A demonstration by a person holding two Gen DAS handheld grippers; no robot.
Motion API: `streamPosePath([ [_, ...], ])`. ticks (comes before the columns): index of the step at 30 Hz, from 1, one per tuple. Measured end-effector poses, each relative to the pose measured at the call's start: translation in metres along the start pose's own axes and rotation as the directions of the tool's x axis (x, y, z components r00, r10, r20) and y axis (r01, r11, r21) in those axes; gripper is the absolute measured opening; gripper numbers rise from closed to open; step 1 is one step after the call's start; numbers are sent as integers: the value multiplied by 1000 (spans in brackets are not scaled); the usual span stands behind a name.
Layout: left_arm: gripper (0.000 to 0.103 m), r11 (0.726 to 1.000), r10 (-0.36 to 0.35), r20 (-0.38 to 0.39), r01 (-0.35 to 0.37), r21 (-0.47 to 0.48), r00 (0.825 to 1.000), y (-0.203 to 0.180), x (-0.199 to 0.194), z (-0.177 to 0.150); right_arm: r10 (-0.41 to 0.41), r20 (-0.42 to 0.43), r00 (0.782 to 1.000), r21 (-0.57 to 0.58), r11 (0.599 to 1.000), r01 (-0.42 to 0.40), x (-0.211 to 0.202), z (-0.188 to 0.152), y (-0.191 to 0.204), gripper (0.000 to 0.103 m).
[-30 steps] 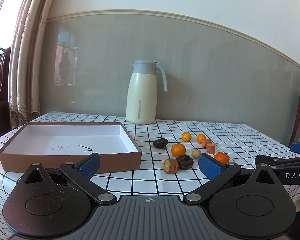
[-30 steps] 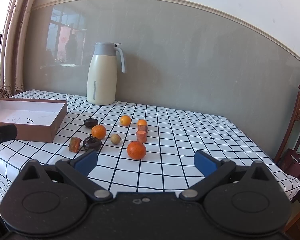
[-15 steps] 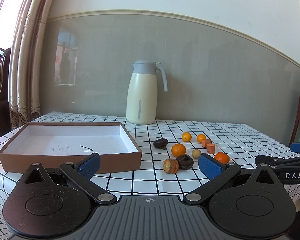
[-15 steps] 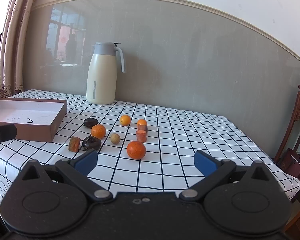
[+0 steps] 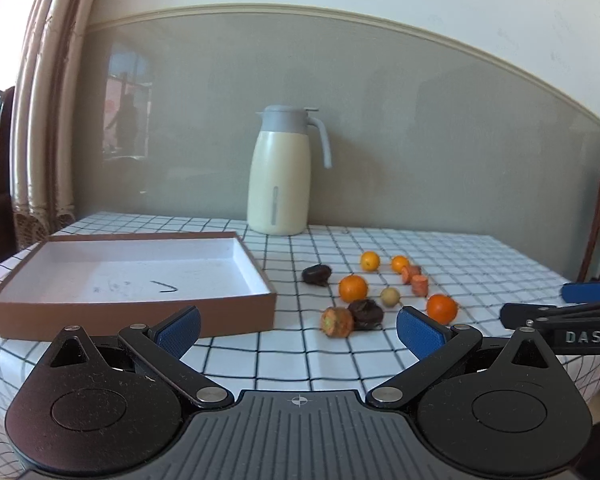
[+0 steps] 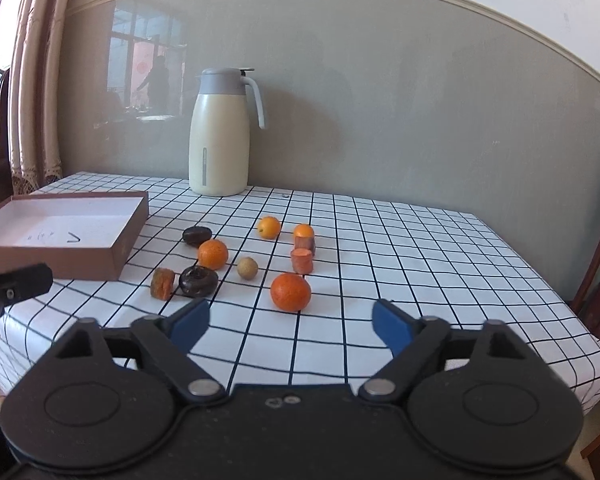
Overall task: Organize fruits
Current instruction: 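Grasp the brown fruit piece with the left tool while the right tool grasps the large orange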
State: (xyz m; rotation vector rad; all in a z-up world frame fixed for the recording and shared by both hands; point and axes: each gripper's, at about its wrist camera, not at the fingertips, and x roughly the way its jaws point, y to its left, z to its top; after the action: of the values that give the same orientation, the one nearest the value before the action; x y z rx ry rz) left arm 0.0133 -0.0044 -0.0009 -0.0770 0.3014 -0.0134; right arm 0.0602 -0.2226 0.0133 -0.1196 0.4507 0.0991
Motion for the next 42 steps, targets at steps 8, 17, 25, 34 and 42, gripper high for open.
streamPosePath([
  [8,103,996,6,-5,-5,86,1000,-20,37,-2,-5,-32,999,-47,999,3,38,3,2,71],
  [17,71,993,-29,-147,45,107,989,-32,92,-9,-1,-94,996,-44,999,-3,84,-2,-2,56],
  [25,60,995,-26,-216,45,88,976,-34,130,-13,15,-125,992,-52,998,-22,117,-1,-3,44],
  [34,53,995,-25,-259,49,87,966,-43,149,-17,31,-142,989,-59,997,-40,137,3,-1,37],
  [42,24,996,-10,-255,31,78,967,-42,156,-15,27,-146,989,-61,997,-37,140,3,-1,31],
])
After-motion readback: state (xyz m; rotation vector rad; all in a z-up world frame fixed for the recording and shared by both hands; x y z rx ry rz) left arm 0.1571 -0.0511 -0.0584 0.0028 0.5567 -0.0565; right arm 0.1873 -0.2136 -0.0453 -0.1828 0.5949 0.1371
